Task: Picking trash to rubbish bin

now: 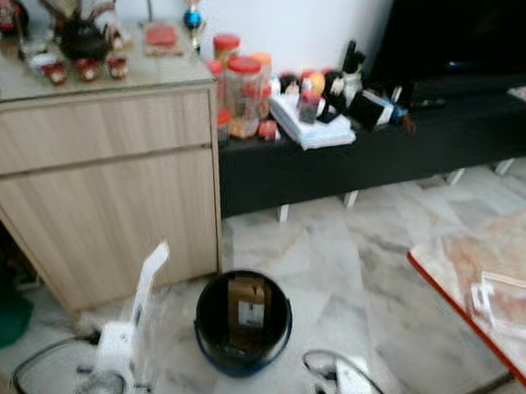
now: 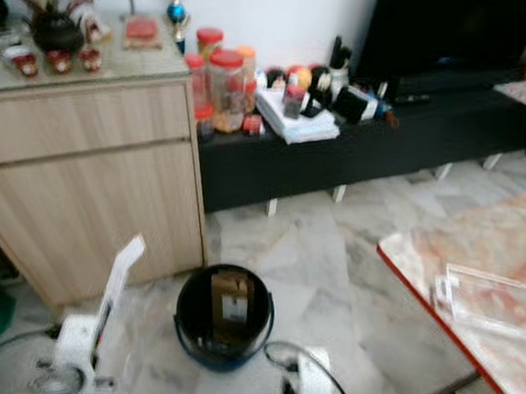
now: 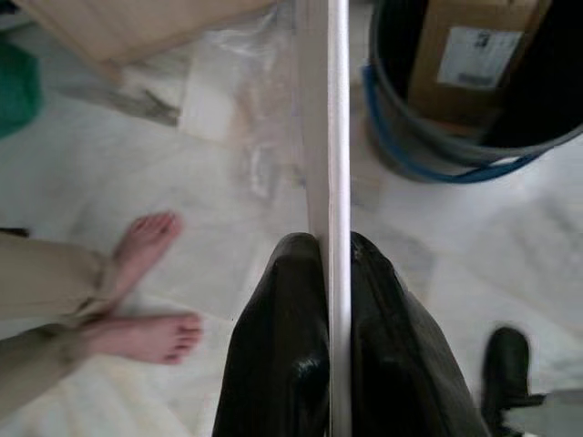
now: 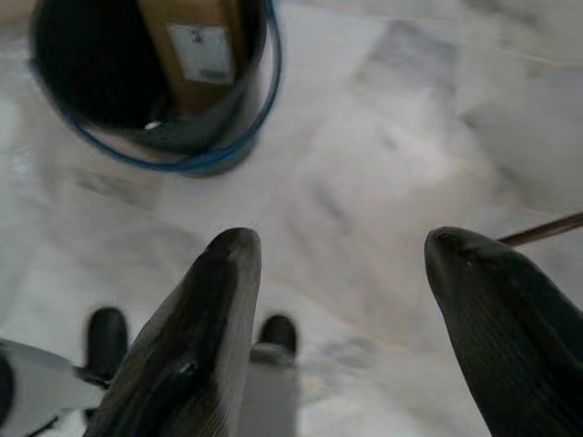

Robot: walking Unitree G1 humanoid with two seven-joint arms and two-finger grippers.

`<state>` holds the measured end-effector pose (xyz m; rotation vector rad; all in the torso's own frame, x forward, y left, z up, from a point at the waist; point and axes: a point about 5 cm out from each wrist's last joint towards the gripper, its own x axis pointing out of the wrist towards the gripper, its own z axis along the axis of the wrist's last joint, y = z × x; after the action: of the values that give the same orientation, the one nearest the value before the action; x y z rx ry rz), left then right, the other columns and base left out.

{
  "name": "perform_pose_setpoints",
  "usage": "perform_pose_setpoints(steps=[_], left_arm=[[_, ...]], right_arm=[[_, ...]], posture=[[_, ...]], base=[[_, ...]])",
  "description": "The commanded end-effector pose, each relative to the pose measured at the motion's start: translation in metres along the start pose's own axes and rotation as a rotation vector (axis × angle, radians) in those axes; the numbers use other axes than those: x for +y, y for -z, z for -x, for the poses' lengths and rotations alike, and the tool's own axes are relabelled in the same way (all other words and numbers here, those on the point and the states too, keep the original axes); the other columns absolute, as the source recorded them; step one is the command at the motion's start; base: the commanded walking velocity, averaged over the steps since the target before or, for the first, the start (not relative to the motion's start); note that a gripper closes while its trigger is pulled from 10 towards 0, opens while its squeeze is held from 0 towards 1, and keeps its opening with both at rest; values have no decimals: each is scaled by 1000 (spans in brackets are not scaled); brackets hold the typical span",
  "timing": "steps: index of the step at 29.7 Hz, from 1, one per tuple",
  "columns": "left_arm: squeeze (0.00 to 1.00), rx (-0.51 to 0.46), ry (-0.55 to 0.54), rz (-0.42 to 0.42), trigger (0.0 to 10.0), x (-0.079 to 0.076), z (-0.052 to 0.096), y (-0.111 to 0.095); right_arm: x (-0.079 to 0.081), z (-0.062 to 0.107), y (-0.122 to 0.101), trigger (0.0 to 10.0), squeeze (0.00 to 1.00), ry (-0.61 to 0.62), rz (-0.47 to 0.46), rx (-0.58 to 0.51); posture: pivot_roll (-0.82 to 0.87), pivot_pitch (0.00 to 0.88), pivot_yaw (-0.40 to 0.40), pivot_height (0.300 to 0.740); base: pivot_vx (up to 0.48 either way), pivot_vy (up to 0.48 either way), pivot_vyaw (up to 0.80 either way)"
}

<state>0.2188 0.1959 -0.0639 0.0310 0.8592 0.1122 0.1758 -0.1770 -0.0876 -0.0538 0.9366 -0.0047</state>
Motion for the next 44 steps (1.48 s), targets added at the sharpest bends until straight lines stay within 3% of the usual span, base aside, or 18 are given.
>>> perform_pose_setpoints(steps=[1,26,44], left_arm=[[0,1,-37,-16,10000,14,1,0],[0,2,-35,-12,10000,13,1,1],[0,2,-35,-10,10000,13,1,1]], right_arm=[[13,-2,-9,10000,0,-33,-6,-23],[12,-2,-8,10000,0,-20,-48,-24],[13,-2,-8,10000,0,-32,-17,-25]], posture=[[13,4,-20,740],[13,17,-22,740],[15,22,-22,740]], base=[[281,0,481],[281,0,0],[283,0,0]])
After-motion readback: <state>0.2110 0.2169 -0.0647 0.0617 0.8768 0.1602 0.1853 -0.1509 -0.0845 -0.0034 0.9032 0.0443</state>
